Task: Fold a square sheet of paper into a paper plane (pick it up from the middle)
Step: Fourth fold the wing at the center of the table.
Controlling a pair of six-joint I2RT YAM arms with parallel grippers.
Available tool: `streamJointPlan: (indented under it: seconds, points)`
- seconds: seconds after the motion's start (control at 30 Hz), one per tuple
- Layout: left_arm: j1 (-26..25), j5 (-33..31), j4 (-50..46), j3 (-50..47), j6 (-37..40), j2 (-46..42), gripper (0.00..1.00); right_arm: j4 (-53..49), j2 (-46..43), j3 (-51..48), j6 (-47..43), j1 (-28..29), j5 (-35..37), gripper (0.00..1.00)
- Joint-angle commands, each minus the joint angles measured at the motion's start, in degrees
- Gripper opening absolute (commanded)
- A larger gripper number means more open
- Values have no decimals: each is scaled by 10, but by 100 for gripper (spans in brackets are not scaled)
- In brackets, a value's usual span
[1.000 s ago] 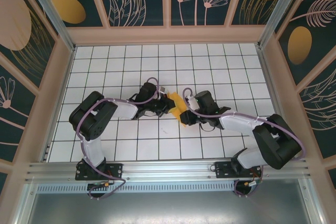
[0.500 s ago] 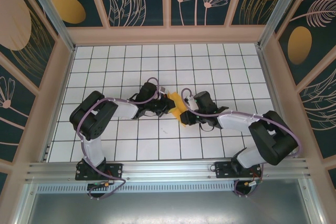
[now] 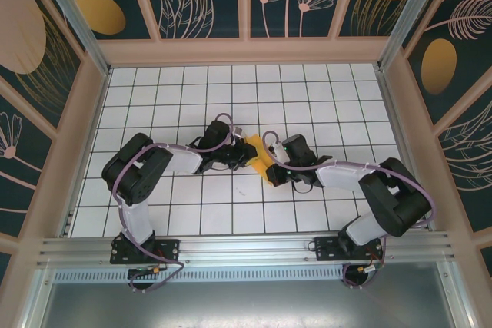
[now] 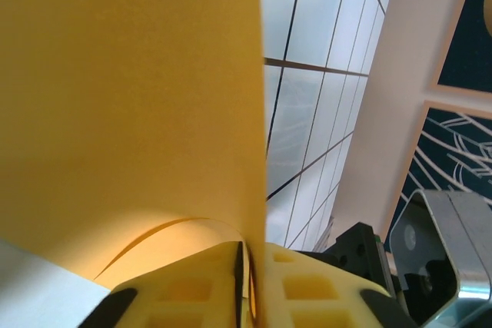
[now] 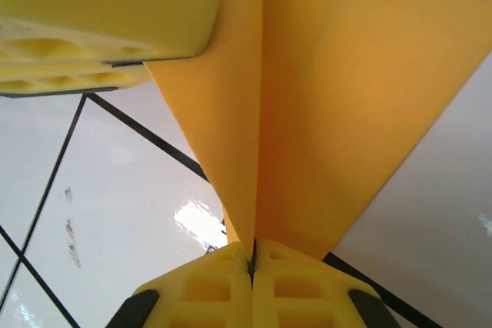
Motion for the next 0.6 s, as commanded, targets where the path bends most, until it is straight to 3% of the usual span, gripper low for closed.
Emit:
streamJointPlan:
  seconds: [0.0,0.23,0.57]
  points:
    - [0,4,-9,14,8,3,20,3,-6,0,-12,11,37,0]
    - [-9,1,-18,19,0,2,36,23,-19,-8,-21,35,100,0]
    - [-27,-12,-28,23,-6,13,34,35,-16,-9,-27,56,146,0]
